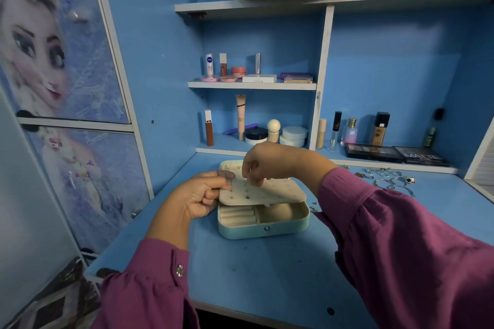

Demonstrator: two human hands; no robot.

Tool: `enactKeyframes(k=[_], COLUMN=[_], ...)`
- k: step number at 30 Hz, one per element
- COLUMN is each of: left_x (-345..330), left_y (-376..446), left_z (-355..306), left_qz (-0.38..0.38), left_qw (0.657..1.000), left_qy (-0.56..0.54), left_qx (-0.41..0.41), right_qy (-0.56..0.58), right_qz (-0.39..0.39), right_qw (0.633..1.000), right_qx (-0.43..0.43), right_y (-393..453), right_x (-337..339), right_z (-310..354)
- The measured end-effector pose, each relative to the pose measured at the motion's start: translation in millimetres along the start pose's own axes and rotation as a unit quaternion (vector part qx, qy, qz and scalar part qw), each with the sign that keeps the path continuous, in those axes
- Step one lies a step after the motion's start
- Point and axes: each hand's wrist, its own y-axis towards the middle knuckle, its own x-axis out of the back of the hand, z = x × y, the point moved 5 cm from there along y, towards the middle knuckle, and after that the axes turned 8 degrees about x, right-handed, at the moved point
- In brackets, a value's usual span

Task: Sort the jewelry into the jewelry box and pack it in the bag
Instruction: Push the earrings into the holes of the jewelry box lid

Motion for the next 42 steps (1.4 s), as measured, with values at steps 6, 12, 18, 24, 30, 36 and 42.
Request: enactKeyframes(k=[6, 12, 18, 24, 30, 36, 42], left_x=[0, 0, 1, 0, 1, 3, 0], left_y=[0, 1, 2, 3, 5, 5, 7], left_z=[0, 1, 1, 2, 2, 1, -2], left_qz=[0.003, 0.008, 0.008, 0.011, 0.012, 0.016, 0.051], left_qw=[1.0, 1.0, 1.0, 1.0, 1.0, 1.0, 0.996], left_qy=[-0.002, -0.005, -0.006, -0.009, 0.003, -0.014, -0.068], left_qx=[0.0, 0.001, 0.001, 0.001, -0.002, -0.007, -0.004], right_qy=[0.007, -0.041, -0.072, -0.09, -0.091, -0.022, 0.185], right_qz=[-0.015, -0.019, -0.007, 0.006, 0.02, -0.088, -0.257], right_qw=[1.0, 0.998, 0.997, 0.995, 0.994, 0.994, 0.947], right_qx=[0.015, 0.032, 0.038, 0.04, 0.055, 0.06, -0.059], right_y=[1, 4, 7, 13, 10, -13, -59], right_x=[-4, -6, -7, -10, -9, -10, -4], right_z=[-1, 2, 4, 2, 5, -10, -67])
